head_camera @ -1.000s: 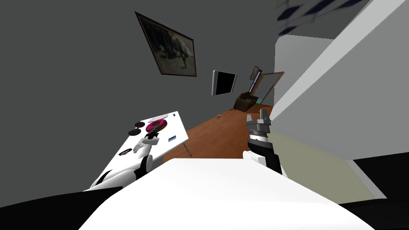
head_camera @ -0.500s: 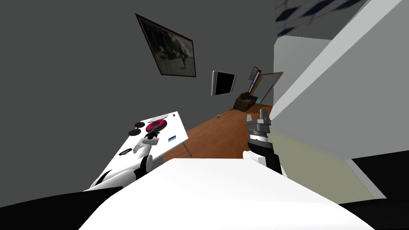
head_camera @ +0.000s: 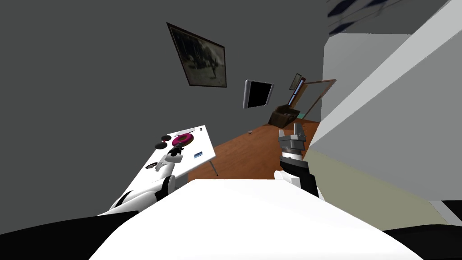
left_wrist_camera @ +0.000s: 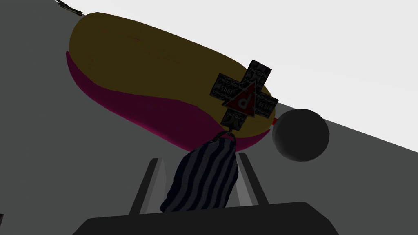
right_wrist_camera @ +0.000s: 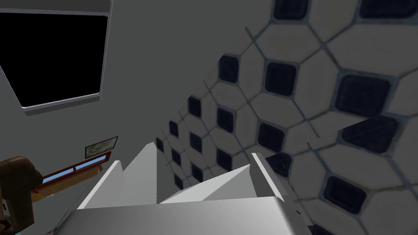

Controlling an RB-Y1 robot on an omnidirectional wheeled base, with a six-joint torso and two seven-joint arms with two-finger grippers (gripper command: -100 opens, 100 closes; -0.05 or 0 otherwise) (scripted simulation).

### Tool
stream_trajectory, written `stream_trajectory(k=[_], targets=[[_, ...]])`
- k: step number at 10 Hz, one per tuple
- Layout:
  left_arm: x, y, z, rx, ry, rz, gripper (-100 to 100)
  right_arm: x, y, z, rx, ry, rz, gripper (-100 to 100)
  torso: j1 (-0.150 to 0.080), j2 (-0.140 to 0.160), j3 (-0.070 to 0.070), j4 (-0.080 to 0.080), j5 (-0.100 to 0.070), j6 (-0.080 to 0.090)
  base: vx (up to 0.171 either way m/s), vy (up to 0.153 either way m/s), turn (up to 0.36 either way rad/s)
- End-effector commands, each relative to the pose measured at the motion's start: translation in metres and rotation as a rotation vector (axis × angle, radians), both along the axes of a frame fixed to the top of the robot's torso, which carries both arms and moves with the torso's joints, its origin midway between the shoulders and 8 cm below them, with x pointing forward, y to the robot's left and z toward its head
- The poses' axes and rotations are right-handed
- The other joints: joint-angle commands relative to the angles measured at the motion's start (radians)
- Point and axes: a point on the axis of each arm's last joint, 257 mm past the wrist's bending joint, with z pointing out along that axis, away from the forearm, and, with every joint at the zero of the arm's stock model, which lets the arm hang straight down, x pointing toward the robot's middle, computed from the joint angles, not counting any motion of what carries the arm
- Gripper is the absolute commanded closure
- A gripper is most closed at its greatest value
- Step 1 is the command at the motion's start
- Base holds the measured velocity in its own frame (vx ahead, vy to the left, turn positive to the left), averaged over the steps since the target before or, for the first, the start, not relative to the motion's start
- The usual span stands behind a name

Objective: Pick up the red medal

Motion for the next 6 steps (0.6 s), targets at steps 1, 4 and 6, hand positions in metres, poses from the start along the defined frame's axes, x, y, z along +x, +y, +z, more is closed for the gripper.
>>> stream_trajectory(k=[1, 4, 6], targets=[[0.006, -0.010, 0.002, 0.001, 0.002, -0.016, 100, 0.000, 0.000, 0.000, 0.000, 0.000, 0.000, 0, 0.000, 0.000, 0.000, 0.000, 0.000, 0.000, 0.024, 0.016, 0.056], [0.024, -0.042, 0.001, 0.002, 0.005, -0.063, 100, 0.000, 0.000, 0.000, 0.000, 0.000, 0.000, 0, -0.001, 0.001, 0.001, 0.001, -0.001, 0.000, 0.019, 0.016, 0.135], [0.032, -0.058, 0.001, 0.002, 0.005, -0.086, 100, 0.000, 0.000, 0.000, 0.000, 0.000, 0.000, 0, -0.001, 0.001, 0.000, 0.000, -0.001, 0.001, 0.024, 0.012, 0.099]])
